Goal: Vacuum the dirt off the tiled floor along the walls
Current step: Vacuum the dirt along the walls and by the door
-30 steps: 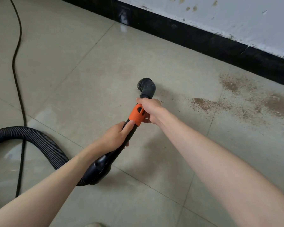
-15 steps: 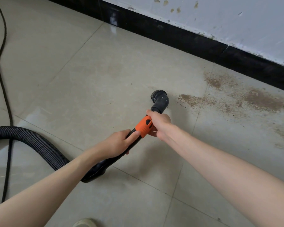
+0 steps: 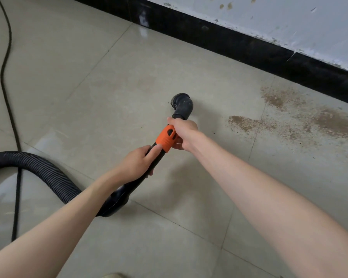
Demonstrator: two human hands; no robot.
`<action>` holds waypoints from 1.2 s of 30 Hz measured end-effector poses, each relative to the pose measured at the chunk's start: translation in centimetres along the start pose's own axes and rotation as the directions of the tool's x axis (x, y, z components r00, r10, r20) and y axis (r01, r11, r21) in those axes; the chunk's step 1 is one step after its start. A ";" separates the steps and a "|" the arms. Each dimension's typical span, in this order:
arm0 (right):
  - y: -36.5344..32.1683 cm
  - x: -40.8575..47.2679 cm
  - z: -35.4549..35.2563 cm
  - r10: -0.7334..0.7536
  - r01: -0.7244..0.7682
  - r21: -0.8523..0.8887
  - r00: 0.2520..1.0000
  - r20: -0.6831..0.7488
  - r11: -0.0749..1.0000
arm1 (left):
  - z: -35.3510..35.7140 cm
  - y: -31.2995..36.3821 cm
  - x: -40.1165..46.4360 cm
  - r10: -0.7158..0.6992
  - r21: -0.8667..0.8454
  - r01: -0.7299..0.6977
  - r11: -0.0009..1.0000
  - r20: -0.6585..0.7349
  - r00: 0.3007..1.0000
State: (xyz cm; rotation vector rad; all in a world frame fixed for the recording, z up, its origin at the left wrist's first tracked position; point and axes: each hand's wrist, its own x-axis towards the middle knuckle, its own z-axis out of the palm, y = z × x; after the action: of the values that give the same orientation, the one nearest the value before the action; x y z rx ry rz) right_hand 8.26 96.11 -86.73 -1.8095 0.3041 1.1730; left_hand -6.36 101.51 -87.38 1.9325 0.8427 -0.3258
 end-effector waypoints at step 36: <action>2.4 -9.5 -6.4 -0.441 0.356 0.261 0.741 0.506 0.897 | -5.6 16.2 2.1 0.066 -0.771 -0.290 0.567 -0.308 0.949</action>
State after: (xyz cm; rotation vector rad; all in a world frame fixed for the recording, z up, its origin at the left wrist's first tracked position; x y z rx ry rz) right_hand 5.62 87.25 -79.57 -1.2385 -0.3246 1.2586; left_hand 5.42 102.46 -74.79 1.1506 0.7476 0.4074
